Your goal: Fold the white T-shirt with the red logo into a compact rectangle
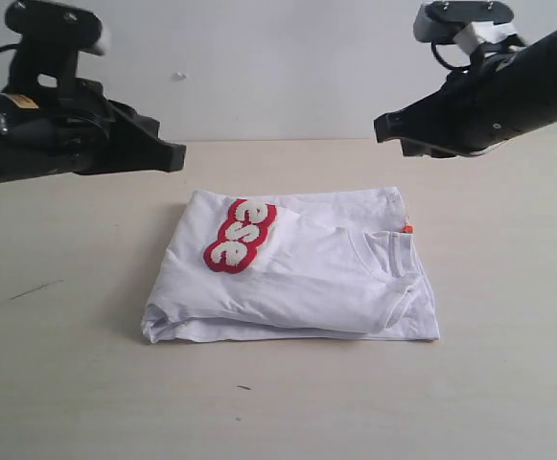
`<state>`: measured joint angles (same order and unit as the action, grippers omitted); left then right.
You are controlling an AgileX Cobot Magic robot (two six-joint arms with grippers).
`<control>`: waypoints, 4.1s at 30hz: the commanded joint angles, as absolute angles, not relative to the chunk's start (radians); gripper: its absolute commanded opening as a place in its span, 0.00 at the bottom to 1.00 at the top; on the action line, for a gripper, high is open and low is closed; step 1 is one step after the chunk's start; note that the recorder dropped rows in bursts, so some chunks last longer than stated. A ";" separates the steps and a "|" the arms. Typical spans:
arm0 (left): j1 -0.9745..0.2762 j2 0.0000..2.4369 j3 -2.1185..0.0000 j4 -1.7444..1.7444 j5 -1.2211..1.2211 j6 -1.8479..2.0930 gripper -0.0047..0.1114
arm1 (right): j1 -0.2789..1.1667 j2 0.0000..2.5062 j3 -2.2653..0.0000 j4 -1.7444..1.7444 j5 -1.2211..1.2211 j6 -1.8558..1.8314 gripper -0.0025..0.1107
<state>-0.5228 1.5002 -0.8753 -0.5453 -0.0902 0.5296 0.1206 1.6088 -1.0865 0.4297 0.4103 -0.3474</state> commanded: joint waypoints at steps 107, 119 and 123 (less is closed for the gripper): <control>-0.522 0.273 -0.552 -0.437 0.153 0.441 0.04 | 0.585 2.177 -1.267 0.589 0.365 -0.426 0.02; -0.522 0.273 -0.552 -0.437 0.153 0.441 0.04 | 0.585 2.111 -1.267 0.369 0.487 -0.286 0.02; -0.522 0.273 -0.552 -0.437 0.153 0.441 0.04 | 0.585 2.063 -1.267 0.365 0.465 -0.286 0.02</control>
<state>-0.5228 0.2773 -0.5552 -0.4388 0.1553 0.4445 0.5806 2.0987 -1.2723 0.3808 0.4606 -0.2919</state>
